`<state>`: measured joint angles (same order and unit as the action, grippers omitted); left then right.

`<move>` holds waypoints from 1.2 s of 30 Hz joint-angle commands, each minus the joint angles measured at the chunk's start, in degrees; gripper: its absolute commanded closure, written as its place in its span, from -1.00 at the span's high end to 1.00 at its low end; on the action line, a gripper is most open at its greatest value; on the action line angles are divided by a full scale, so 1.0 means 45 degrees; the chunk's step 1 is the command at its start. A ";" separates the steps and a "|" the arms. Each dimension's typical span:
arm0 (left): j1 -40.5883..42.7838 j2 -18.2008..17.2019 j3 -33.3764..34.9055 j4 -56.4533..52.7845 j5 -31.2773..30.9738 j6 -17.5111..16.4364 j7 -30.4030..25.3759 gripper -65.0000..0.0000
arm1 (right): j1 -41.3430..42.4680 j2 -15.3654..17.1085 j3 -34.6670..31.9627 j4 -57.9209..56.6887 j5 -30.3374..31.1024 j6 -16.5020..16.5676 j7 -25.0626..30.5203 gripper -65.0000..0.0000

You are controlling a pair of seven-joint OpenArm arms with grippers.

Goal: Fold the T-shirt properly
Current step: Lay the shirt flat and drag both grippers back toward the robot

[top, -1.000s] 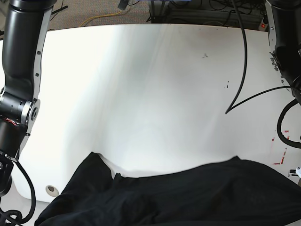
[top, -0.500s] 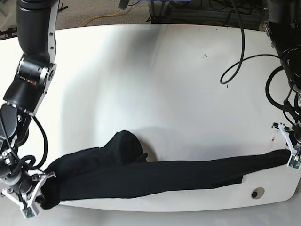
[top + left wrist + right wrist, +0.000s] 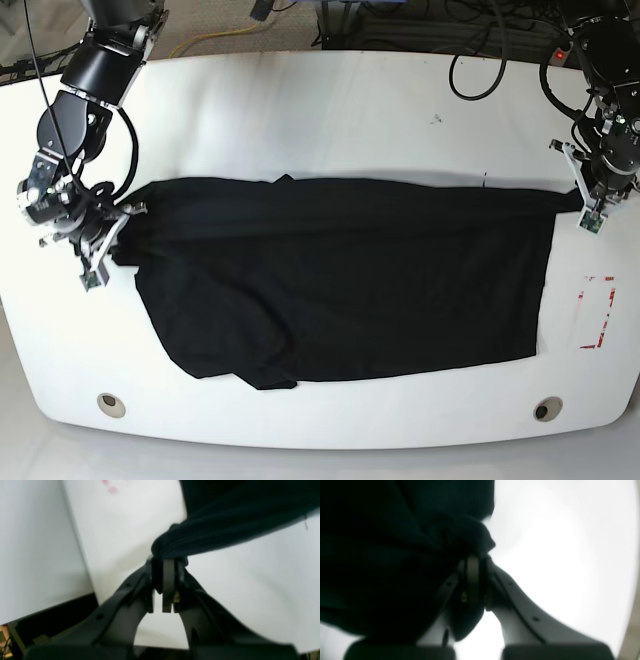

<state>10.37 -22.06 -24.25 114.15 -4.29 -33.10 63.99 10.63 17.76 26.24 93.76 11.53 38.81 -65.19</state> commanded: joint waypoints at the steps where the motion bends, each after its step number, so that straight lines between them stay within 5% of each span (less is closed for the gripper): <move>1: 0.0831 0.0127 -0.0150 0.0177 0.0222 0.0079 -0.0690 -1.00 | -0.0771 -0.0225 0.0704 0.0294 0.0124 0.0001 0.0215 -1.00; 11: 0.3371 0.0576 -0.0189 0.0138 0.0222 0.0098 -0.2781 -1.00 | -0.2334 -0.0889 0.1603 0.0274 0.0124 0.0265 0.0215 -1.00; 18: 0.3605 0.1084 -0.0911 0.0138 0.0241 0.0098 -0.3132 -1.00 | -0.2314 -0.1358 0.2403 0.0235 0.0124 0.0265 0.0215 -1.00; 36: 0.3605 0.1025 -0.1068 0.0138 0.0241 0.0098 -0.3132 -1.00 | 0.3547 -0.1045 0.2286 -0.5352 -0.0032 0.0265 0.0469 -1.00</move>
<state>26.65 -16.53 -28.58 113.82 -3.49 -33.04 50.68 21.17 12.05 36.51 73.54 10.92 39.94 -64.95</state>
